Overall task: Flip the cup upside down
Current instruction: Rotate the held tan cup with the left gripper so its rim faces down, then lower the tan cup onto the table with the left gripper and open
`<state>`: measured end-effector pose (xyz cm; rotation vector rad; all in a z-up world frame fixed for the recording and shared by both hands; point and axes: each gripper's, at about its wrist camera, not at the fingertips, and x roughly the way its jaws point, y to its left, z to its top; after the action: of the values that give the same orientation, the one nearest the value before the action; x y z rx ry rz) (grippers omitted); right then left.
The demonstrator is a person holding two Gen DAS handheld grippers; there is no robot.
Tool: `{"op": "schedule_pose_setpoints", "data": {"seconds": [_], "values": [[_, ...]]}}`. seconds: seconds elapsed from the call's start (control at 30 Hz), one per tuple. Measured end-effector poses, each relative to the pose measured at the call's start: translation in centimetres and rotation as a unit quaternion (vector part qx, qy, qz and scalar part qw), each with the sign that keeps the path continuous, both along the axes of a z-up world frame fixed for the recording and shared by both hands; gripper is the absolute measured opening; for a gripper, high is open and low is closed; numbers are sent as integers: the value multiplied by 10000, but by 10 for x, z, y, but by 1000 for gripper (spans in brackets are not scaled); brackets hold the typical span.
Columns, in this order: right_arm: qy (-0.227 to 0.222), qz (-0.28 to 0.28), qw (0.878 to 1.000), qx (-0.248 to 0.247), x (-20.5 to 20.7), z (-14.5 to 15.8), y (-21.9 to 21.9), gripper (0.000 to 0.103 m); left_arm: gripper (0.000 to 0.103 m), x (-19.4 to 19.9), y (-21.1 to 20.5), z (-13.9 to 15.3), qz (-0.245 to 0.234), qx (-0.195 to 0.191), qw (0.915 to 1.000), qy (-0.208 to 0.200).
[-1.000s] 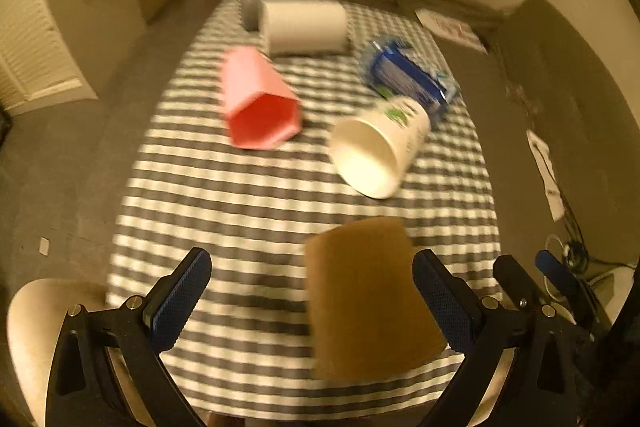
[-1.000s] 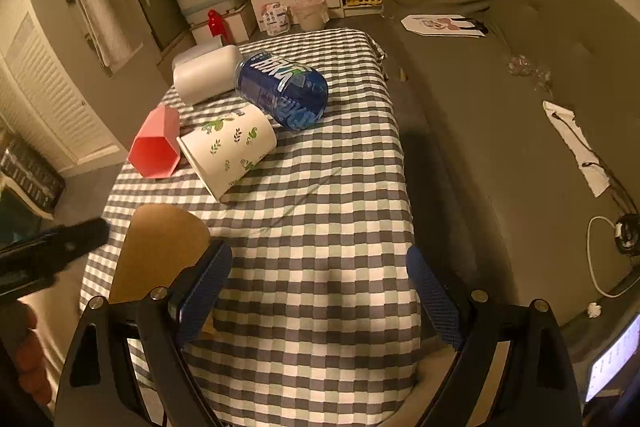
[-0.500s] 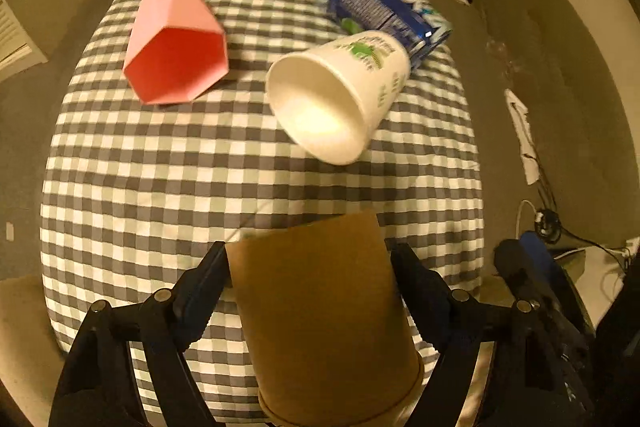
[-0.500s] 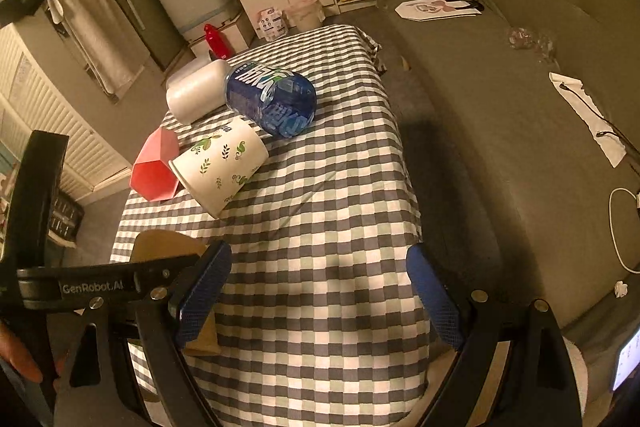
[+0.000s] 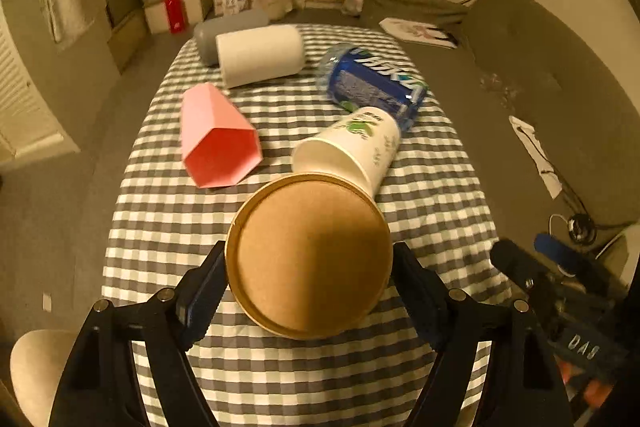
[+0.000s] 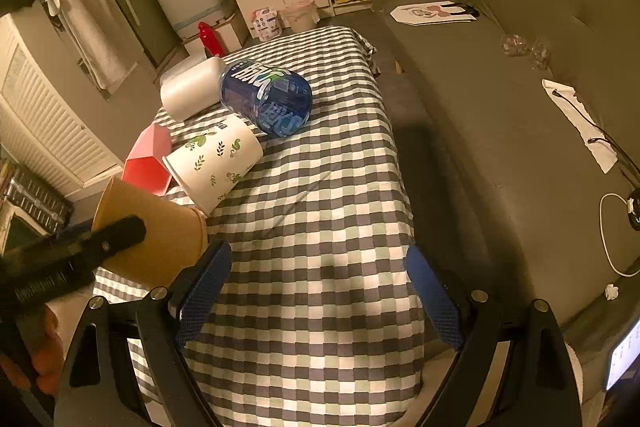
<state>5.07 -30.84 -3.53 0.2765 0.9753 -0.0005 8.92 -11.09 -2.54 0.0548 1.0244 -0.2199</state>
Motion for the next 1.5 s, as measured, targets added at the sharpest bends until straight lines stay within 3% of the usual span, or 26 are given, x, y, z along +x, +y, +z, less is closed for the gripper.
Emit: {"op": "schedule_pose_setpoints", "data": {"seconds": [0.2,0.3,0.43,0.63,0.83,1.0,1.3,1.5], "values": [[-16,16,10000,-89,0,0,2,89,79,3,-12,-13,-117,-70,9999,-69],[-38,-16,10000,-78,-1,0,1,89,79,-1,-16,-17,-203,-53,9993,-320],[-70,-65,9999,-49,-3,1,-2,89,78,-4,-20,-16,-308,10,9987,-404],[-76,-71,9999,-73,-3,2,-1,89,78,-17,-14,-6,-279,-203,9986,-409],[-76,-64,9999,-114,-2,2,0,89,78,-22,-14,-17,-255,-106,9986,-448],[-206,-137,9996,-121,-5,5,-2,89,84,-24,-15,-18,-254,56,9980,-585],[-823,-234,9960,-261,-19,23,1,89,84,-36,-2,9,-215,-157,9954,-921],[-1112,-208,9924,-492,-27,33,10,89,84,-49,17,39,-146,-547,9901,-1286]]}}
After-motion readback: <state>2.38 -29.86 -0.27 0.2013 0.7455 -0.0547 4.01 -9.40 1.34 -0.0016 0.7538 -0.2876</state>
